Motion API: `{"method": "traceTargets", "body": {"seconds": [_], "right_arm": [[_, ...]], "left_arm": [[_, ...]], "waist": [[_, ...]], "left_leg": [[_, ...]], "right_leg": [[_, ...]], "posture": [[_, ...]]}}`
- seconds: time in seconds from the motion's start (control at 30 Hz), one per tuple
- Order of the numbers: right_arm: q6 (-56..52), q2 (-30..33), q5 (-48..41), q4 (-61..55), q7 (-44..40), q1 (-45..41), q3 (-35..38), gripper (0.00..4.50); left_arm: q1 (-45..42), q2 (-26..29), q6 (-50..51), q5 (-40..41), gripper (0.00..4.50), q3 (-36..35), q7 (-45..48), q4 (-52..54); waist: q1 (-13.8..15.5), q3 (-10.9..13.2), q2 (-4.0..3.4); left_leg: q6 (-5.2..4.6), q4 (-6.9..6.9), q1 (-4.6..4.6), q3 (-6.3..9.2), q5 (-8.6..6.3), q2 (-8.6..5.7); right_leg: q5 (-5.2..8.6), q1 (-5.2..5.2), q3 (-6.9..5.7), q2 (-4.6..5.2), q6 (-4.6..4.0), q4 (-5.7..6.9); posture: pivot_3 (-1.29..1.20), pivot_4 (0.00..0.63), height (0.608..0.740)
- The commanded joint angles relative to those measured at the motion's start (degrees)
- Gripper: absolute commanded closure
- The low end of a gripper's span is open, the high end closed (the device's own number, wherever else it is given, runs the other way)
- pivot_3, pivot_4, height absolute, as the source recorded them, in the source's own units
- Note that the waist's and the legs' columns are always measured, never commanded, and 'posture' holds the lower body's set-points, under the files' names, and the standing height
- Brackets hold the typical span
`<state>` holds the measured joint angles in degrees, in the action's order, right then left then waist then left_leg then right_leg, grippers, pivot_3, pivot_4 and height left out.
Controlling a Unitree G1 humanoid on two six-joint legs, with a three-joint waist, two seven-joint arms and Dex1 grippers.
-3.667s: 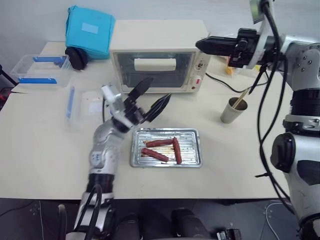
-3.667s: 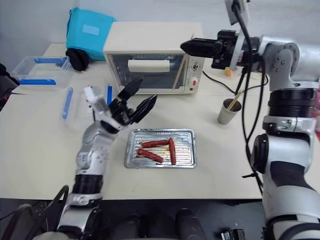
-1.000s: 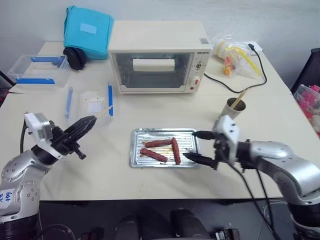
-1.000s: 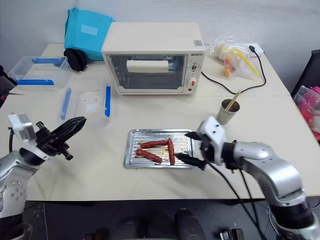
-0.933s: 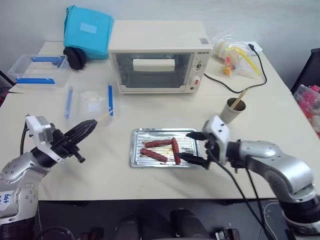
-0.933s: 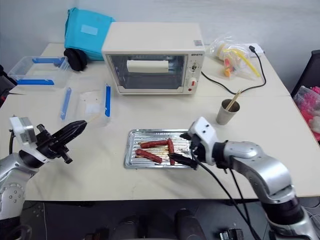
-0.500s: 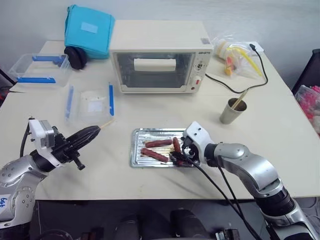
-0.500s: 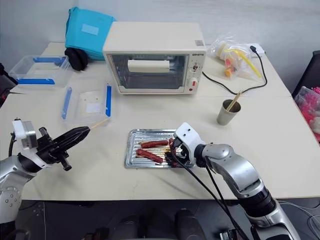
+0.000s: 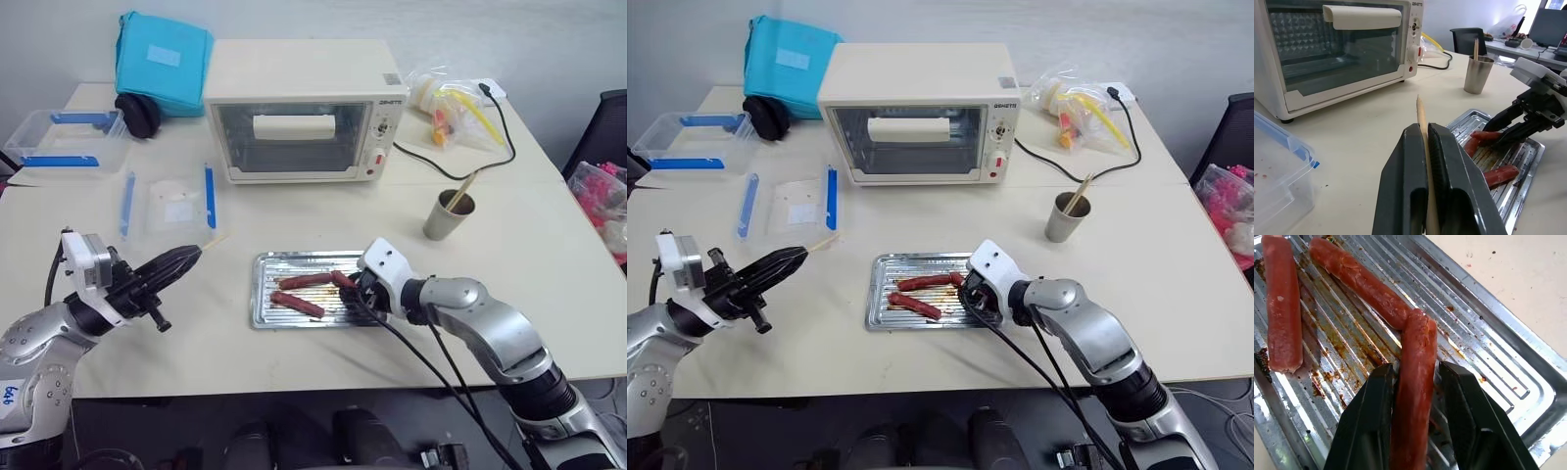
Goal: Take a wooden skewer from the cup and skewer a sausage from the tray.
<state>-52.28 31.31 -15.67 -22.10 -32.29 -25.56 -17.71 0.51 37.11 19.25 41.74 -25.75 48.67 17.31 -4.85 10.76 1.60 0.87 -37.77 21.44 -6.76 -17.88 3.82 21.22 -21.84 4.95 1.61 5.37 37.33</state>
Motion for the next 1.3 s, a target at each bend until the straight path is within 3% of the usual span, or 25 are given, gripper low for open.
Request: {"method": "traceTargets", "body": {"seconds": [0.03,0.1,0.17,0.3,0.43,0.63,0.73,0.97,1.3], "right_arm": [[1.5,0.2,0.6,-0.2,-1.4,-0.9,-0.3,3.14],[1.9,0.2,0.9,0.2,-2.1,-1.1,-0.5,3.47],[2.5,0.3,1.5,0.4,-2.5,-1.3,-0.6,4.07],[3.6,0.3,1.9,0.3,-3.2,-1.3,-0.1,4.07],[12.4,2.6,0.9,0.0,-8.8,-0.8,2.6,4.07],[36.5,8.3,-0.1,6.5,-27.7,-4.1,4.5,4.07],[43.7,8.7,-0.9,10.2,-35.2,-6.8,3.6,4.07],[45.3,8.2,0.4,10.9,-41.1,-9.9,1.2,4.07],[45.5,7.8,2.0,9.3,-42.0,-10.1,0.2,4.07]], "left_arm": [[-0.7,0.2,-0.2,0.9,4.5,-0.3,0.2,1.1],[-1.0,0.3,-0.2,0.8,4.5,-0.3,0.4,0.9],[-1.1,0.4,-0.1,0.8,4.5,-0.3,0.5,0.7],[-1.0,0.5,0.0,0.8,4.5,-0.3,0.9,0.6],[-0.8,1.5,0.4,0.6,4.5,0.6,3.1,0.7],[1.2,7.2,-0.6,-2.5,4.5,8.3,14.9,2.1],[-0.4,7.9,0.4,-1.8,4.5,11.7,17.6,2.7],[-4.3,6.7,0.4,-2.2,4.5,15.6,18.6,2.0],[-7.1,5.0,0.9,-2.4,4.5,17.5,17.4,0.9]], "waist": [[0.0,0.0,0.0],[0.0,0.0,0.0],[0.0,0.0,0.0],[0.0,0.0,0.0],[0.0,0.0,0.0],[0.0,0.0,0.03],[0.0,0.0,0.02],[0.0,0.0,0.02],[0.0,0.0,0.02]], "left_leg": [[0.0,0.0,0.0,0.0,0.0,0.0],[0.0,0.0,0.0,0.0,0.0,-0.01],[0.0,0.0,0.0,0.0,0.0,-0.01],[0.0,0.0,0.0,0.0,0.0,0.0],[0.0,0.01,0.0,0.0,0.0,-0.01],[-0.01,0.02,-0.01,-0.02,0.0,-0.03],[-0.03,0.04,-0.1,-0.04,-0.01,-0.02],[-0.03,0.03,-0.09,0.01,-0.02,0.01],[-0.04,-0.05,-0.1,0.03,-0.01,0.02]], "right_leg": [[0.0,0.0,0.0,0.0,0.0,0.0],[0.0,0.0,0.0,0.01,0.0,-0.01],[0.0,0.0,0.01,0.01,0.0,0.0],[0.0,0.0,0.0,0.0,0.0,-0.01],[0.0,0.0,0.0,0.01,0.0,-0.01],[0.0,0.05,-0.02,0.0,0.0,-0.08],[0.0,0.14,-0.02,-0.02,0.0,-0.13],[0.0,0.16,-0.02,0.01,0.0,-0.15],[0.0,0.16,-0.03,0.02,0.0,-0.03]], "posture": [[0.0,0.15,0.74],[0.0,0.15,0.74],[0.0,0.15,0.74],[0.0,0.15,0.74],[0.0,0.15,0.74],[0.0,0.15,0.74],[0.0,0.15,0.74],[0.0,0.15,0.74],[0.0,0.15,0.74]]}}
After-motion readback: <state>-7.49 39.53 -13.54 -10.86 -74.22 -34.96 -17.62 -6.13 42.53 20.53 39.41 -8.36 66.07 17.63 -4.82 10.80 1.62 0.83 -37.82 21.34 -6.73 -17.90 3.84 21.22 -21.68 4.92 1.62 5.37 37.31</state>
